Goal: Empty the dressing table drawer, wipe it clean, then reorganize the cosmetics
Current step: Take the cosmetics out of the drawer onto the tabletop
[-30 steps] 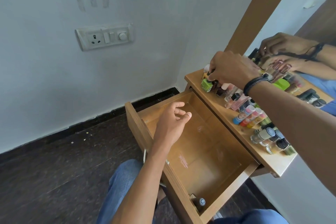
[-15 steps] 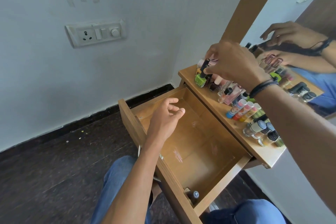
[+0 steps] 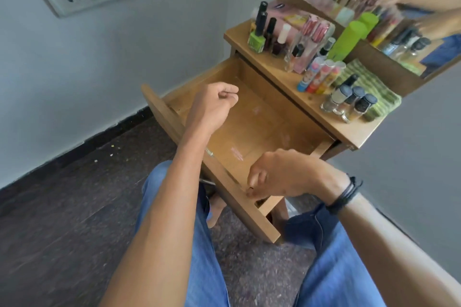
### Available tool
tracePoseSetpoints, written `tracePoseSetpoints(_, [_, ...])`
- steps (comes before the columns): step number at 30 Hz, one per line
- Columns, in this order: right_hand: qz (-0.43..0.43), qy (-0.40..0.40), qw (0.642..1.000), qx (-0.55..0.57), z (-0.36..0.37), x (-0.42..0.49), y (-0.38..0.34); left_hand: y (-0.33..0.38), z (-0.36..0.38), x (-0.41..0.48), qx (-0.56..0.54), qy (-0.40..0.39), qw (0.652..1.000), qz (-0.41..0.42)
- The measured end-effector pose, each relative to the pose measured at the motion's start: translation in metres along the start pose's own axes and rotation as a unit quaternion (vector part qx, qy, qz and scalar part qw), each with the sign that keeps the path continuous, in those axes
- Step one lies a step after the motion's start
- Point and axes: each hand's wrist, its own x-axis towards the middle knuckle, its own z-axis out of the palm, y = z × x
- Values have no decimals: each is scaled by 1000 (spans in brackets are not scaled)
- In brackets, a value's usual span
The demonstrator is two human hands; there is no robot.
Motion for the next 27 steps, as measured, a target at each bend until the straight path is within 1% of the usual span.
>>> tracePoseSetpoints(3, [-17, -4, 999, -29, 5, 1, 1, 0, 4, 0, 31, -15, 999, 4])
tracePoseSetpoints(5, [-23, 8, 999, -25, 8, 1, 2, -1, 6, 0, 47, -28, 998, 0])
tracePoseSetpoints(8, [-20, 42, 999, -16, 15, 5, 6, -3, 8, 2, 52, -44, 998, -5])
tracePoseSetpoints(11, [3, 85, 996, 10, 20, 11, 13, -4, 7, 2, 61, -54, 997, -6])
tracePoseSetpoints(14, [11, 122, 992, 41, 11, 11, 17, -4, 7, 1, 66, -61, 996, -2])
tracePoseSetpoints(18, [25, 218, 974, 53, -38, 2, 22, -2, 6, 4, 61, -50, 997, 7])
tracePoseSetpoints(20, [11, 282, 958, 48, -75, -1, 23, -2, 6, 4, 67, -44, 997, 20])
tracePoseSetpoints(23, [8, 371, 928, 44, -134, 0, 22, -5, 5, 3, 45, -37, 998, 6])
tracePoseSetpoints(27, [48, 413, 909, 0, -185, 20, 24, -9, 4, 4, 53, -40, 998, 12])
